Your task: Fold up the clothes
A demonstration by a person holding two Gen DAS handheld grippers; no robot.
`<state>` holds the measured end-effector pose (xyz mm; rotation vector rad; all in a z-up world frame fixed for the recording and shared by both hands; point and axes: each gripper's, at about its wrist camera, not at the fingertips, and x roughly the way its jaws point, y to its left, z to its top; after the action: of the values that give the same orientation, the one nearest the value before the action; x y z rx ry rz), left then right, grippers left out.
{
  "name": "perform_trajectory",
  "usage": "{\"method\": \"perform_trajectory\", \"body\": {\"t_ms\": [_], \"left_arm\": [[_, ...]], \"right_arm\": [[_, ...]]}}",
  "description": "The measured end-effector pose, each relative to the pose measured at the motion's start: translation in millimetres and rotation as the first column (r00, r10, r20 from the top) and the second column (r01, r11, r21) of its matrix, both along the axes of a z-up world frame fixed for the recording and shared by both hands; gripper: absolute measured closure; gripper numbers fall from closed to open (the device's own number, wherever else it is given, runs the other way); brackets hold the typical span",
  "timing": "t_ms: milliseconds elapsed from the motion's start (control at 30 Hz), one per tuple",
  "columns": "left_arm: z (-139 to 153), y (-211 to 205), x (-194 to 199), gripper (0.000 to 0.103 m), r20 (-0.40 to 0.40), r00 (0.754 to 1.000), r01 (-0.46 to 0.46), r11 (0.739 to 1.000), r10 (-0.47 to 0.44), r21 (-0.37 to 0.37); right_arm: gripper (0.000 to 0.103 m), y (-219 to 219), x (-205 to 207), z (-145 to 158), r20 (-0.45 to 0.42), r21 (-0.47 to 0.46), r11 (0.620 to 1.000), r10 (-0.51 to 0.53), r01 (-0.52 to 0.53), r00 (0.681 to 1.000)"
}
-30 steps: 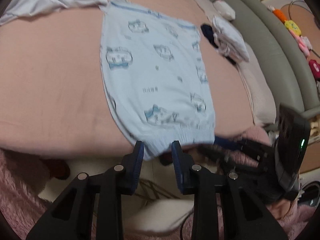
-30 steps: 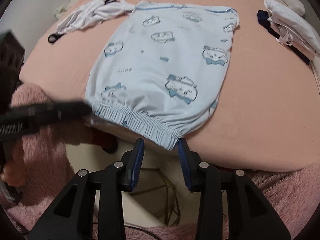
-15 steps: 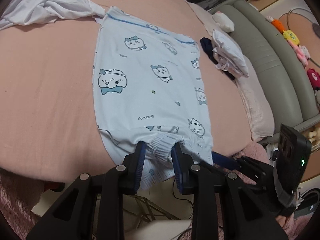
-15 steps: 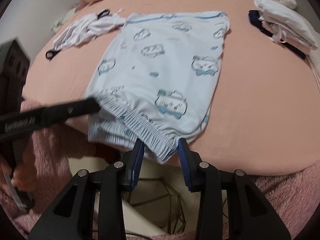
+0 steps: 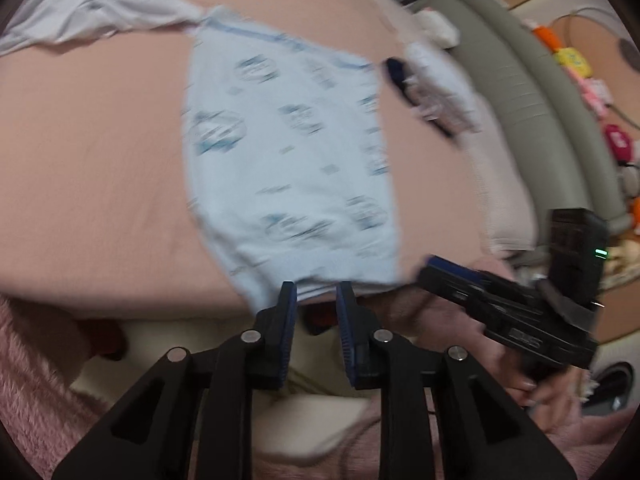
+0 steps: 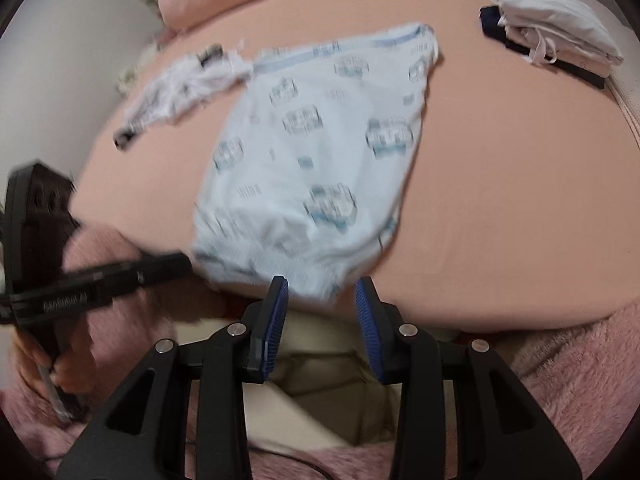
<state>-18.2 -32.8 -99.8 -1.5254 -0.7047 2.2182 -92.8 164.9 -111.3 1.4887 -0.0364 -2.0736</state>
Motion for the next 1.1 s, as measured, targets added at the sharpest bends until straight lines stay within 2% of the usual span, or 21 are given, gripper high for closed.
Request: {"method": "perform_trajectory", "body": {"t_ms": [33,67,167,233,267,367,500,567,633,767,833,867,933,967,1100], "left_arm": [[4,0,-4,0.068,-0.016,1.0,-0.006,1.0,0.006,0.012],[4,2,-9,0.067,-0.018,1.0,-0.009,1.0,0.009,0.005],[-16,8,-26,0.067,0.046,0.999,-0.003,0.994,0.008,-0.106],[-36,6,-26,0.067,0.134,0.991,0.003,0.982,0.023,-0.191],[-43,4,-24,0.067,0.156,0.987,0.003,0.978,0.03,-0.208],[-38,-3,-16,0.067,0.153,0.988,-0.009,0.983,0.037,-0.184],[-10,9,-28,0.067,0.054,0.999,0.011,0.984,-0.001,-0.179],[1,20,-38,0.067,0.007,1.0,0.024,0.984,-0.023,-0.177],[1,34,-54,0.067,-0.007,0.998,0.055,0.983,-0.057,-0.173],[-17,60,-79,0.067,0.02,0.99,0.14,0.972,-0.138,-0.192],[-24,71,-84,0.067,0.041,0.985,0.172,0.959,-0.167,-0.225],[-26,73,-83,0.067,0.057,0.984,0.18,0.947,-0.171,-0.267],[-29,75,-80,0.067,0.117,0.982,0.185,0.895,-0.15,-0.406],[-27,74,-77,0.067,0.118,0.982,0.183,0.892,-0.146,-0.414],[-14,72,-70,0.067,0.069,0.984,0.18,0.915,-0.166,-0.36]], "right_arm": [[0.066,-1,-4,0,-0.01,0.005,1.0,-0.019,0.019,1.0],[0.066,-4,-8,-6,-0.01,0.03,0.999,-0.032,0.032,0.999],[0.066,-14,-18,-28,0.009,0.131,0.99,-0.052,0.05,0.999],[0.066,-11,-17,-44,0.037,0.189,0.98,-0.064,0.056,0.997],[0.066,-1,-16,-43,0.045,0.162,0.984,-0.082,0.074,0.996],[0.066,24,-15,-40,0.049,0.174,0.977,-0.133,0.123,0.99],[0.066,44,-29,-36,0.1,0.041,0.982,-0.188,0.185,0.977],[0.066,33,-34,-31,0.061,0.046,0.987,-0.156,0.154,0.986],[0.066,23,-38,-33,0.042,0.072,0.989,-0.13,0.127,0.991],[0.066,10,-42,-46,0.03,0.14,0.986,-0.094,0.089,0.995],[0.066,16,-40,-45,0.03,0.116,0.989,-0.101,0.096,0.994],[0.066,22,-40,-42,0.035,0.092,0.99,-0.11,0.106,0.993],[0.066,30,-44,-41,0.033,0.095,0.987,-0.133,0.129,0.991],[0.065,35,-45,-41,0.032,0.103,0.985,-0.142,0.138,0.989],[0.062,40,-50,-53,0.098,0.071,0.99,-0.131,0.124,0.987]]}}
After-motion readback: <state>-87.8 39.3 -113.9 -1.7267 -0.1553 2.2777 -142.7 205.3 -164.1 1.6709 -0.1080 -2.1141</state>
